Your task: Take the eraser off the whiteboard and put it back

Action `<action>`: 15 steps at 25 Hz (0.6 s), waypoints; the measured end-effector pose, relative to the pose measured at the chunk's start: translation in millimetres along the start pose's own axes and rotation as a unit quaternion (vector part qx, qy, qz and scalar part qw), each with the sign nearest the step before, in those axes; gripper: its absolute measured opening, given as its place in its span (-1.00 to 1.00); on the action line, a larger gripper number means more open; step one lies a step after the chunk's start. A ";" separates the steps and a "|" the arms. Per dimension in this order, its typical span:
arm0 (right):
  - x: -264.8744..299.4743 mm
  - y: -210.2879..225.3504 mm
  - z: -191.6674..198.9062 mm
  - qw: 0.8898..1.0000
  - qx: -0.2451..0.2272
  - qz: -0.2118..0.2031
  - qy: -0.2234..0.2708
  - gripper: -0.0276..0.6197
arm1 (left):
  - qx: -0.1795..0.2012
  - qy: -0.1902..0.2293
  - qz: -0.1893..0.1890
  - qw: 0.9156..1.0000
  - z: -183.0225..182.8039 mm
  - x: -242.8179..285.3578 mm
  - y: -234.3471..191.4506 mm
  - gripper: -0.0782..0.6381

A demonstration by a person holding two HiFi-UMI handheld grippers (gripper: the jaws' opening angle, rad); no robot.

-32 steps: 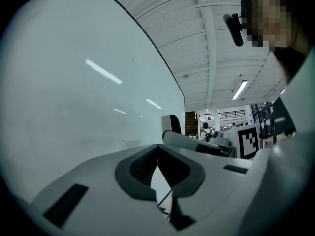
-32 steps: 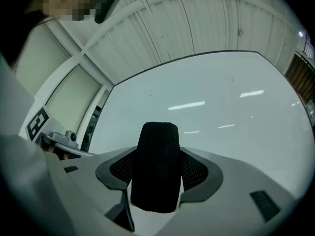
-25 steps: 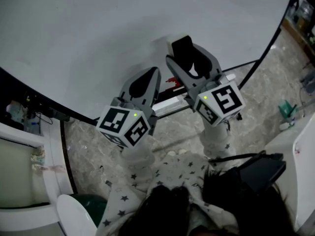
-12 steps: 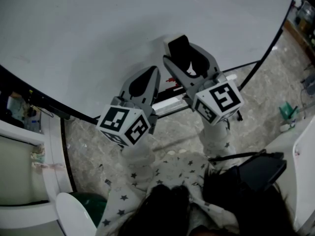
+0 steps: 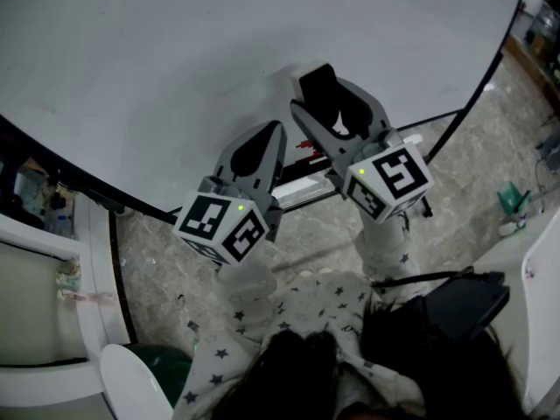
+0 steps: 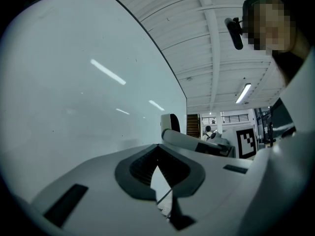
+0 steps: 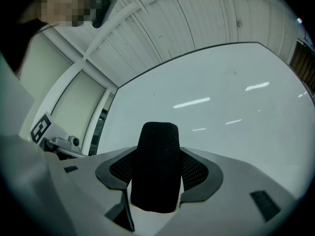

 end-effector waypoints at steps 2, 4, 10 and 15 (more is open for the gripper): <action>0.8 0.0 -1.6 1.000 -0.001 0.001 0.001 -0.11 | 0.002 0.002 -0.002 1.000 -0.7 -0.8 -0.5 -0.78; 6.9 1.7 -2.2 1.000 -0.001 0.003 0.005 -0.11 | 0.002 0.004 -0.005 1.000 -2.8 0.5 -5.9 -0.78; 28.3 3.2 -3.4 1.000 -0.008 0.011 0.009 -0.11 | 0.001 0.002 -0.008 1.000 -6.4 4.4 -21.6 -0.78; 52.5 -0.3 -8.7 0.999 -0.034 0.021 0.009 -0.11 | 0.011 0.009 -0.007 1.000 -16.7 5.0 -39.5 -0.78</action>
Point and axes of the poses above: the fingertips, and each gripper's own axes: x forward along the fingers, y to its right, z out of its underside, the point moved 4 cm from there along -x, backward along the fingers, and after that the axes turned 10 degrees about -z, right-handed, at the moved point
